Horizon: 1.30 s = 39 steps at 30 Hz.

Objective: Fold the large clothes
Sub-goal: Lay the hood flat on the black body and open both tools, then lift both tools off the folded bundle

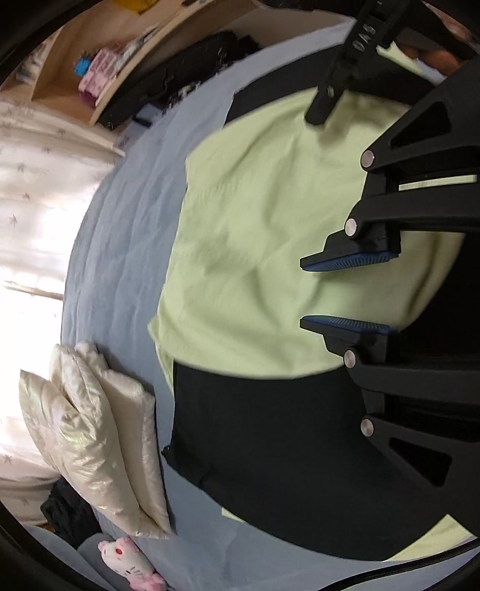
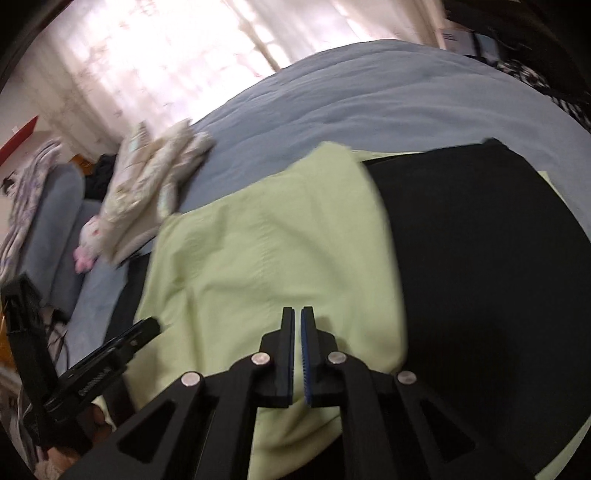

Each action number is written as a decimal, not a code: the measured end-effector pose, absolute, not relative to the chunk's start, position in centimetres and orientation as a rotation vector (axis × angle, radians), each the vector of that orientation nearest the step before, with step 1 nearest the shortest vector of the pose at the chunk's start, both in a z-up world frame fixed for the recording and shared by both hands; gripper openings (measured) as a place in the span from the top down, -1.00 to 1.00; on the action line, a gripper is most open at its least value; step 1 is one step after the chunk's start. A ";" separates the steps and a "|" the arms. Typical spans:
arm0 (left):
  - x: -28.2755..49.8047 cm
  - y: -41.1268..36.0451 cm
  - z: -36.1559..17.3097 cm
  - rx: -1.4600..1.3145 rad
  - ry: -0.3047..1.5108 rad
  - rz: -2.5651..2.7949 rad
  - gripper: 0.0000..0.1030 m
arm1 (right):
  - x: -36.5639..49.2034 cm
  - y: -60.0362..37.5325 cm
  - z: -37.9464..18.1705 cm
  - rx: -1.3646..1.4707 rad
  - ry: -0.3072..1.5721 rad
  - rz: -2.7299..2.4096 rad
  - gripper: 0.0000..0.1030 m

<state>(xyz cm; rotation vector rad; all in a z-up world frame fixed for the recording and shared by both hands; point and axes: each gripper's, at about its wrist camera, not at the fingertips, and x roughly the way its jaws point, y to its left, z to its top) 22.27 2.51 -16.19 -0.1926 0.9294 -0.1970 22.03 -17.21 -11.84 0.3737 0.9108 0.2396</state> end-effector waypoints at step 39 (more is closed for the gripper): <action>4.0 6.6 -8.0 -0.207 0.899 -0.200 0.40 | 3.5 -12.2 -0.2 0.318 0.758 0.451 0.44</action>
